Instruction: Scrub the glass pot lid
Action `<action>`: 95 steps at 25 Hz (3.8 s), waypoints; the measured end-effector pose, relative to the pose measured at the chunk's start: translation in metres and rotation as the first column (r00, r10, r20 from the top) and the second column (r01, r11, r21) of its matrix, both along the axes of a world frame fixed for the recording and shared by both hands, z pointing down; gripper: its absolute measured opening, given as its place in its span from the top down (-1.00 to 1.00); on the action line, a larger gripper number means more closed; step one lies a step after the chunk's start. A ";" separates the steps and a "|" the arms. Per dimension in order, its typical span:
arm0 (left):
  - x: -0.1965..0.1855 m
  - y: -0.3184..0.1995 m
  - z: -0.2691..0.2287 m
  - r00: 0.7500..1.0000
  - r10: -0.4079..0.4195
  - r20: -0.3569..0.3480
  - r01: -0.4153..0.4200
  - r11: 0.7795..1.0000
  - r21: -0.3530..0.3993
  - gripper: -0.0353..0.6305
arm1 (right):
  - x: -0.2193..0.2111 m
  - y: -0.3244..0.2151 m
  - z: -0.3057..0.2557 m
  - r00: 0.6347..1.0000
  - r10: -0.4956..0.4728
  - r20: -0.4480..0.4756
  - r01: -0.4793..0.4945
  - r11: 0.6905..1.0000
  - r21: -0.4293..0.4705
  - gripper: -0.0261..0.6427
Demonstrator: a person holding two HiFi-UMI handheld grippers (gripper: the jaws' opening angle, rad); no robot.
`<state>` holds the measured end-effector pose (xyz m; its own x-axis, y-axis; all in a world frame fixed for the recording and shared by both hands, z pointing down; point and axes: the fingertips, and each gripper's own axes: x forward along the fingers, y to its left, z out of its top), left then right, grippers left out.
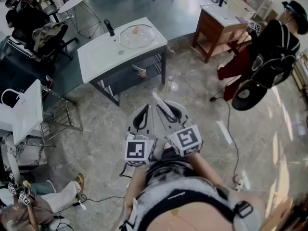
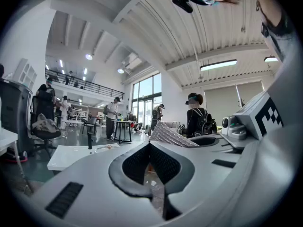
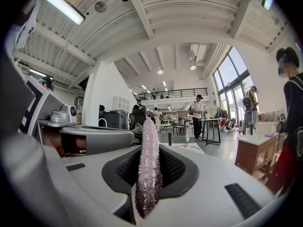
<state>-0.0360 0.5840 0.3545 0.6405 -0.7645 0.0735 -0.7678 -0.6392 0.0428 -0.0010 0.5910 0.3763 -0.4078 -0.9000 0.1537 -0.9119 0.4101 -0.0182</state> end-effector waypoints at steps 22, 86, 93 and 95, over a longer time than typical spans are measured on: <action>-0.008 -0.031 0.014 0.998 -0.068 -0.014 0.067 0.997 -0.047 0.90 | 0.013 -0.034 0.002 0.997 -0.043 0.058 0.039 0.997 0.069 0.67; 0.043 -0.450 0.028 0.997 -0.075 -0.021 0.073 0.994 -0.080 0.91 | 0.052 -0.453 0.021 0.994 -0.071 0.079 0.068 0.997 0.033 0.67; 0.052 -0.471 0.042 0.990 -0.138 -0.017 0.135 0.985 -0.104 0.91 | 0.068 -0.478 0.037 0.990 -0.106 0.096 0.109 0.994 -0.025 0.67; 0.050 -0.475 0.045 0.988 -0.153 -0.015 0.150 0.981 -0.121 0.90 | 0.067 -0.484 0.040 0.988 -0.115 0.099 0.120 0.992 -0.041 0.67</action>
<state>0.0139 0.1089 0.3999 0.5206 -0.8395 0.1559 -0.8532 -0.5047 0.1314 0.0658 0.1072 0.4166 -0.5253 -0.8377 0.1493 -0.8504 0.5111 -0.1247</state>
